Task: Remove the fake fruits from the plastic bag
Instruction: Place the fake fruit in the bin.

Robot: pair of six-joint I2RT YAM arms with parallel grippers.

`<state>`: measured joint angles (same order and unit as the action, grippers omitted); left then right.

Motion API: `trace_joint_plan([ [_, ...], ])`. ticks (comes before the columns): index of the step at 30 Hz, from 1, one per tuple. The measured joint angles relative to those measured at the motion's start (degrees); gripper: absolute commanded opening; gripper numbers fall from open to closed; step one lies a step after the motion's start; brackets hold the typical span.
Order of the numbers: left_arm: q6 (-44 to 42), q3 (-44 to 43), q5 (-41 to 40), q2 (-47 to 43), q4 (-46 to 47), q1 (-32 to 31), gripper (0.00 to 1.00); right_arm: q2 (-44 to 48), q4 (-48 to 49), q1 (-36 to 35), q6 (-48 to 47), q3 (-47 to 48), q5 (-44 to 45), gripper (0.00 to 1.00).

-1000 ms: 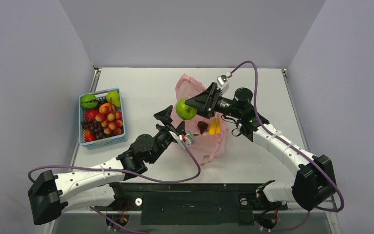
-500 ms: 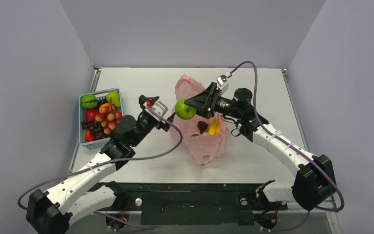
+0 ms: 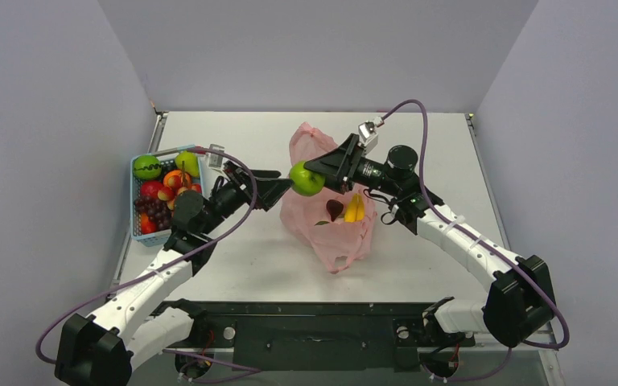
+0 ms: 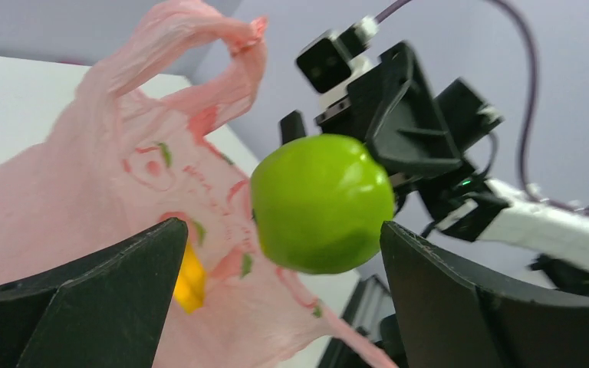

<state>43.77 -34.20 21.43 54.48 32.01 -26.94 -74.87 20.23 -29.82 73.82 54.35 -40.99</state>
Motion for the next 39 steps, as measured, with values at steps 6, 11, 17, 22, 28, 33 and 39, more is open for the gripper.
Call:
trace_joint_plan([
  [6,14.8,1.3,4.2,1.0,10.1,2.1,0.97,0.0,0.6,-1.2,0.9,0.0,0.0,0.02],
  [11,16.6,1.3,4.9,-0.1,10.1,2.1,0.97,0.0,0.7,-1.5,1.6,0.0,1.4,0.02],
  [17,15.3,1.0,4.5,0.0,6.8,0.1,0.97,0.0,0.8,-2.7,2.3,0.0,3.4,0.03],
  [22,13.9,0.1,2.5,0.9,4.6,-1.8,0.97,-0.8,0.7,-4.4,2.1,0.2,5.0,0.03],
  [28,13.9,-0.5,-0.4,2.8,3.9,-2.8,0.88,-1.0,-0.7,-4.8,0.5,0.2,7.7,0.04],
  [33,12.7,-1.6,-2.4,3.5,0.8,-3.5,0.74,-1.0,-2.3,-5.1,-0.9,0.8,9.2,0.13],
  [39,11.9,-2.8,-3.4,2.7,-3.5,-3.5,0.56,-1.0,-6.1,-6.1,-3.8,2.7,10.9,0.68],
])
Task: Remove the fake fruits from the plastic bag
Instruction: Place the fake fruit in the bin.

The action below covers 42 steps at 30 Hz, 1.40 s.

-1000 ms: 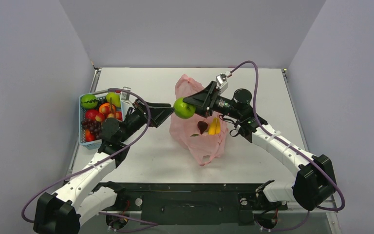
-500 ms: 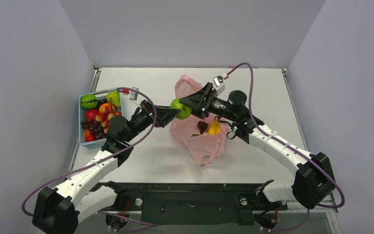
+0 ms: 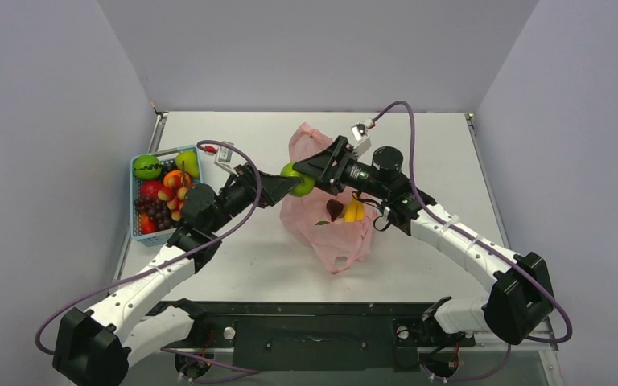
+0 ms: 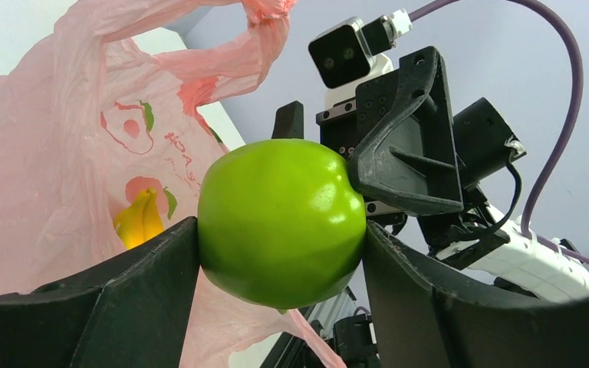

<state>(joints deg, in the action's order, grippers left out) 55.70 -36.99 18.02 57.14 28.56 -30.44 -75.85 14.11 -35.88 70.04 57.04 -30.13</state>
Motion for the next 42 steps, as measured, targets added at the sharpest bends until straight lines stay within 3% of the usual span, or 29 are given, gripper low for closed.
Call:
trace_joint_plan([
  [1,0.0,0.0,0.1,-0.3,-0.5,0.2,0.53,0.0,-0.6,-0.2,-0.5,0.4,0.0,0.75],
  [3,0.1,0.0,1.3,-0.9,-1.1,1.1,0.51,0.0,-1.6,-0.2,-1.2,1.0,-0.1,0.81],
  [7,-0.5,0.0,4.8,-4.0,-5.4,6.2,0.5,0.6,-4.1,1.6,-3.3,1.3,-0.9,0.83],
  [13,-8.9,-4.9,11.8,-12.0,-22.2,27.5,0.5,4.1,-11.5,11.6,-8.8,1.3,-0.4,0.85],
  [16,-16.4,-10.5,13.9,-11.6,-31.2,40.5,0.5,6.3,-15.7,13.7,-12.7,1.2,0.4,0.84],
  [18,-22.1,-15.3,12.0,-8.5,-36.5,45.5,0.5,7.4,-18.4,13.7,-15.5,1.2,0.7,0.84],
  [24,-34.7,-27.3,1.8,8.4,-40.7,47.7,0.51,8.0,-25.7,13.6,-22.4,1.2,1.5,0.84],
  [31,-43.3,-38.1,-7.9,32.1,-43.8,48.5,0.54,8.9,-30.9,13.6,-27.6,1.0,1.9,0.84],
  [38,-46.1,-41.0,-12.2,40.9,-46.2,48.7,0.68,8.9,-32.5,14.2,-30.4,1.0,1.5,0.84],
  [42,-46.8,-41.6,-13.7,44.1,-46.4,48.7,0.83,8.0,-32.5,14.5,-30.8,1.0,0.7,0.84],
])
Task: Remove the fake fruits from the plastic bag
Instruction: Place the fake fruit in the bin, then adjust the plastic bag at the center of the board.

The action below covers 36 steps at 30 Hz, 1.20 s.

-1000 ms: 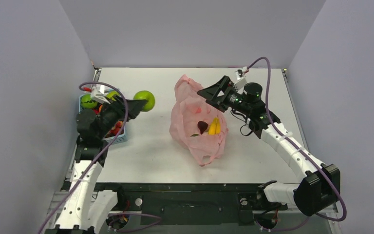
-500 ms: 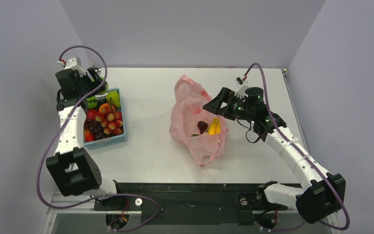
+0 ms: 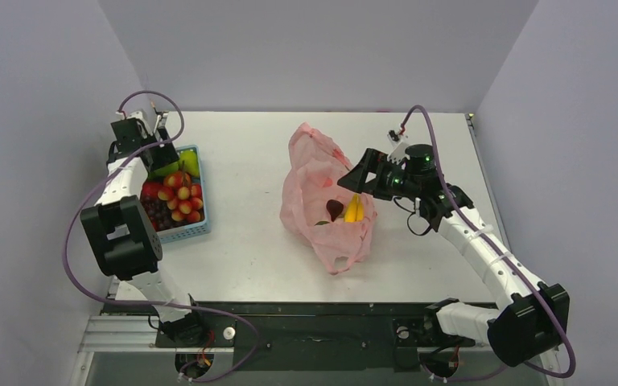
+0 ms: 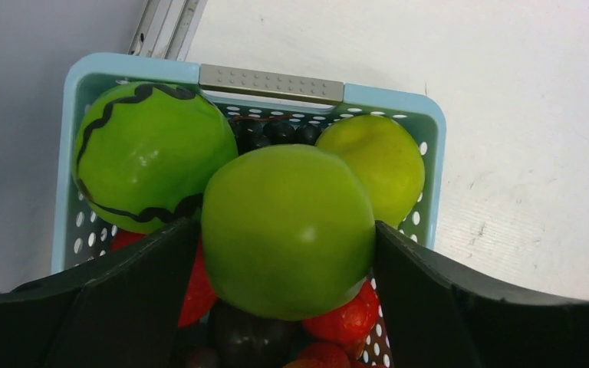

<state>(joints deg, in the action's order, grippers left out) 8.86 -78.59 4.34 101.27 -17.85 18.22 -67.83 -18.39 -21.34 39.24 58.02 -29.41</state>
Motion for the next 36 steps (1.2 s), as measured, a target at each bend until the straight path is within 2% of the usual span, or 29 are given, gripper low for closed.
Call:
trace_joint_plan([
  [1,-0.2,0.0,-0.1,0.4,0.0,0.0,0.88,-0.3,0.0,0.0,0.0,0.0,-0.2,0.84],
  [5,-0.3,0.0,-1.0,0.9,0.0,-0.3,0.95,-1.0,0.0,0.0,0.0,0.0,-1.0,0.84],
  [14,-0.3,-0.9,-5.0,0.2,-0.5,-1.2,0.95,-1.3,0.0,0.0,-0.7,-0.2,-1.3,0.82],
  [20,-0.1,-0.9,-6.5,-8.2,-3.1,-1.9,0.91,-1.3,-3.0,-3.3,-4.2,-0.1,4.4,0.79],
  [23,0.1,-1.0,-5.5,-14.9,-3.7,-4.5,0.91,-0.6,-5.7,-9.1,-7.0,0.0,11.2,0.69],
  [24,0.4,-0.8,-5.2,-18.1,-3.6,-6.9,0.91,0.0,-6.6,-11.8,-8.2,0.0,14.1,0.6],
  [27,1.4,1.2,-3.8,-25.7,-2.2,-15.9,0.91,1.6,-7.8,-18.4,-11.0,0.2,21.5,0.46],
  [30,3.7,7.8,-1.8,-33.6,0.7,-28.4,0.89,2.3,-8.4,-23.8,-12.9,0.7,29.0,0.46],
  [31,4.5,10.7,-1.3,-35.9,1.1,-32.1,0.89,2.5,-8.7,-25.4,-13.5,0.6,31.4,0.5],
  [34,7.7,18.6,-0.8,-40.8,1.1,-39.0,0.89,4.7,-8.5,-28.7,-15.1,-0.6,36.8,0.53],
  [36,10.2,23.5,-0.7,-43.6,1.0,-41.8,0.89,5.6,-8.2,-28.9,-15.5,-1.4,37.8,0.47],
])
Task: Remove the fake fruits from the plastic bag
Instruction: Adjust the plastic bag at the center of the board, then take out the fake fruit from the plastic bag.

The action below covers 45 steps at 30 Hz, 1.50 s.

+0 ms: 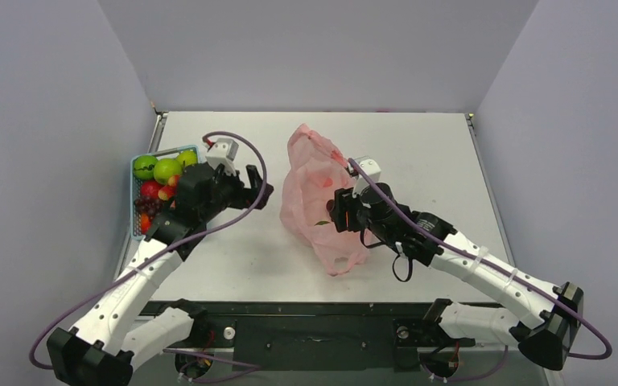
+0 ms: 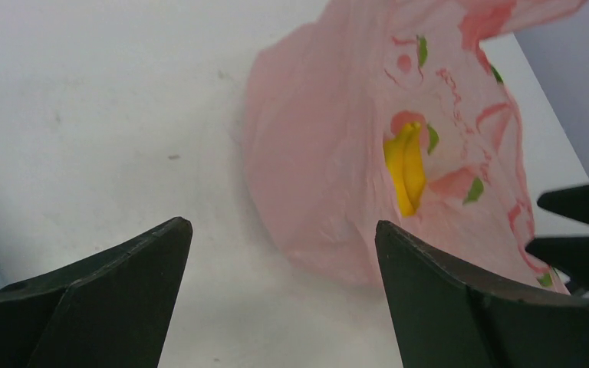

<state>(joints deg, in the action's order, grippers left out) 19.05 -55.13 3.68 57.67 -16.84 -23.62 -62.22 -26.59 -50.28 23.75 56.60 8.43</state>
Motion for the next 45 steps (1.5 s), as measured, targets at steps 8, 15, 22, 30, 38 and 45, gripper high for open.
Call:
trace_joint_plan([
  [8,12.1,12.9,6.4,-12.7,2.1,-6.2,0.87,-12.0,6.9,4.8,3.1,-0.6,-1.6,0.36],
  [15,17.9,16.5,7.8,-17.0,4.7,-13.1,0.87,-21.9,10.2,3.4,5.5,-3.5,-2.6,0.22],
  [22,22.3,20.4,7.1,-16.4,9.1,-17.7,0.85,-14.6,11.5,-3.8,8.5,-14.7,-0.3,0.19],
  [30,26.4,21.7,-0.3,-5.7,19.5,-34.9,0.83,-12.3,17.9,-3.2,12.6,-23.0,-0.9,0.23],
  [38,24.9,14.6,-8.9,4.3,20.3,-45.4,0.78,-4.3,16.4,0.1,14.4,-23.3,-2.5,0.39],
  [45,19.2,5.1,-15.3,8.7,19.6,-50.9,0.76,10.1,10.9,5.4,15.9,-23.1,-4.9,0.59],
])
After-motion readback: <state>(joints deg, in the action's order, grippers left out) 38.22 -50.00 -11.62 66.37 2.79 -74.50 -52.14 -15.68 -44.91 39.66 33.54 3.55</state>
